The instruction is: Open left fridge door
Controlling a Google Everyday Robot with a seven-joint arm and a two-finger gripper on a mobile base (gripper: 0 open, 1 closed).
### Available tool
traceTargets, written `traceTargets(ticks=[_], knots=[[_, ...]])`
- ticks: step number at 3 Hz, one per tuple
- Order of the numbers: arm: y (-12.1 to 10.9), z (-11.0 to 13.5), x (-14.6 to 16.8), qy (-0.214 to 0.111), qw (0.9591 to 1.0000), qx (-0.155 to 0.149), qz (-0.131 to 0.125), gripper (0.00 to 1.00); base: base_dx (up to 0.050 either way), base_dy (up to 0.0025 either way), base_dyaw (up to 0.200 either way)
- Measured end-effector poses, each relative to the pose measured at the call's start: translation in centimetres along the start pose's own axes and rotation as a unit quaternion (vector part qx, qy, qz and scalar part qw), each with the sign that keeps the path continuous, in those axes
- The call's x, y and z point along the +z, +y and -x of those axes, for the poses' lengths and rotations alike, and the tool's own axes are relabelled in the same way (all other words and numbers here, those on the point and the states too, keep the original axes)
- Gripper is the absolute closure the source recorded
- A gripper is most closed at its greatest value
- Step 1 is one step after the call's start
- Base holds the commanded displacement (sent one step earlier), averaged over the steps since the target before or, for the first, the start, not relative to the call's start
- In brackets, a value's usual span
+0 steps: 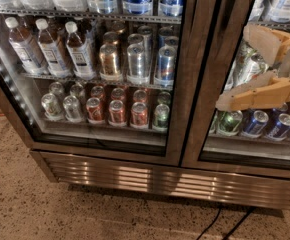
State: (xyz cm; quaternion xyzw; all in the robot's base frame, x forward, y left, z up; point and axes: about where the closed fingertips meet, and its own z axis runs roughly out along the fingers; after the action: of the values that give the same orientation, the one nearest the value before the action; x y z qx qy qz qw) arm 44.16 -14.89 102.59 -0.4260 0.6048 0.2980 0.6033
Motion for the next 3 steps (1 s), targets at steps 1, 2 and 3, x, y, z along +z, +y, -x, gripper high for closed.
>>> traceTargets(ticks=[1, 2, 3], knots=[[0.0, 0.0, 0.1, 0.0, 1.0, 0.0, 0.0, 0.0, 0.0, 0.0, 0.0], [-2.0, 0.5, 4.1, 0.011, 0.9996, 0.024, 0.009, 0.0, 0.0, 0.0, 0.0], [-2.0, 0.5, 4.1, 0.011, 0.9996, 0.024, 0.009, 0.0, 0.024, 0.00153, 0.128]])
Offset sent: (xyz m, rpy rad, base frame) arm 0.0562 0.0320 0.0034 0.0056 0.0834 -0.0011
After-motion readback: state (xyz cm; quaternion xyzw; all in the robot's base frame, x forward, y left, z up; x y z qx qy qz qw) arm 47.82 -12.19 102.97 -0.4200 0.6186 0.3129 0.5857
